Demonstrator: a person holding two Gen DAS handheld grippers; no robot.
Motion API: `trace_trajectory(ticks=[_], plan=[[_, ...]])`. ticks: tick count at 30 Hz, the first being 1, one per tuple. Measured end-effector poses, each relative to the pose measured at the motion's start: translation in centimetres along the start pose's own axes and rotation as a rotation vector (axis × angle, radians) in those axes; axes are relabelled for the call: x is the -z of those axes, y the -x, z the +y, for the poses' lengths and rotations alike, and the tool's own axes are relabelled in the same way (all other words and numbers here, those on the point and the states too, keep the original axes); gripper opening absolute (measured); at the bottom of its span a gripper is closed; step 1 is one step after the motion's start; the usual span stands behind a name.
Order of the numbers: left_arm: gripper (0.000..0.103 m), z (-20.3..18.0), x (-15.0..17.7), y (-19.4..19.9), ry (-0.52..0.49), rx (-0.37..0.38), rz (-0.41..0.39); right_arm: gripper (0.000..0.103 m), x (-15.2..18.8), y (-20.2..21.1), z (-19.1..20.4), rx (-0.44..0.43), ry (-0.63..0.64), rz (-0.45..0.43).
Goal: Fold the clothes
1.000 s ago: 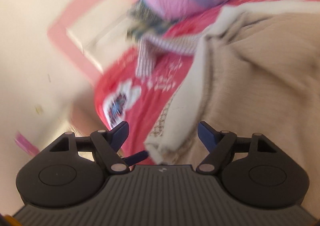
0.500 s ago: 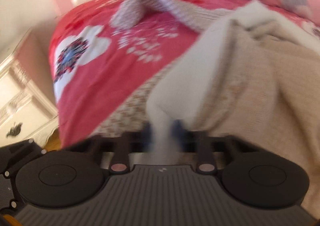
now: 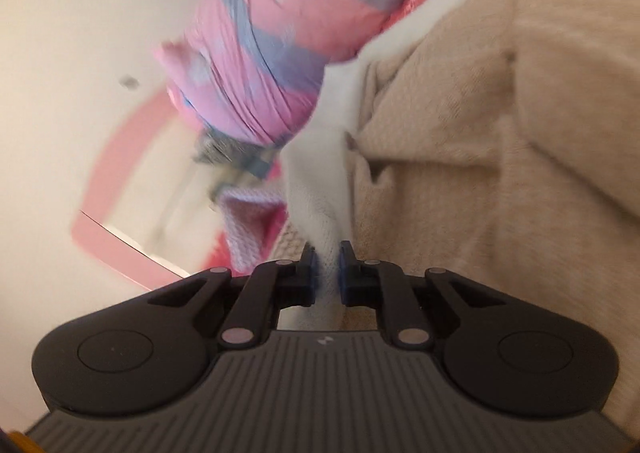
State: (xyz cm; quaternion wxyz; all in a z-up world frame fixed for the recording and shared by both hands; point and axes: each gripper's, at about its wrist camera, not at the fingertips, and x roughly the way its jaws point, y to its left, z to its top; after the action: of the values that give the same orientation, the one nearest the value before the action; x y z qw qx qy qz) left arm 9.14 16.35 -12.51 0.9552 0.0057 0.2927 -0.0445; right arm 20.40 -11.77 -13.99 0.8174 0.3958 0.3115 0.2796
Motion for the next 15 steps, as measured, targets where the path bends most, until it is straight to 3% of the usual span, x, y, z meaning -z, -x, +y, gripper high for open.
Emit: trace_trajectory(ticks=[2,5,10,12,14,15], plan=[[0.039,-0.8,-0.6,-0.5,-0.034,-0.005,0.012,0.009,0.2,1.4,-0.3,0.002,-0.009,-0.017],[0.006,-1.4,-1.7,-0.4,-0.019,-0.029,0.006,0.009,0.6,3.4,-0.7,0.005,-0.022,-0.043],[0.005,-2.6,-2.7,3.8,-0.048,-0.031,-0.11,0.008,1.2,6.8,-1.4,0.009,-0.045,-0.086],[0.005,-3.4,-2.3,4.6,-0.089,-0.022,-0.106,0.008,1.5,8.1,-1.7,0.011,-0.054,-0.103],[0.007,-3.7,-1.2,3.5,-0.119,-0.036,-0.043,0.008,1.7,9.5,-1.9,0.013,-0.062,-0.12],[0.009,-3.7,-0.6,2.8,-0.135,-0.04,0.001,0.008,2.7,9.3,-3.0,0.042,-0.095,-0.087]])
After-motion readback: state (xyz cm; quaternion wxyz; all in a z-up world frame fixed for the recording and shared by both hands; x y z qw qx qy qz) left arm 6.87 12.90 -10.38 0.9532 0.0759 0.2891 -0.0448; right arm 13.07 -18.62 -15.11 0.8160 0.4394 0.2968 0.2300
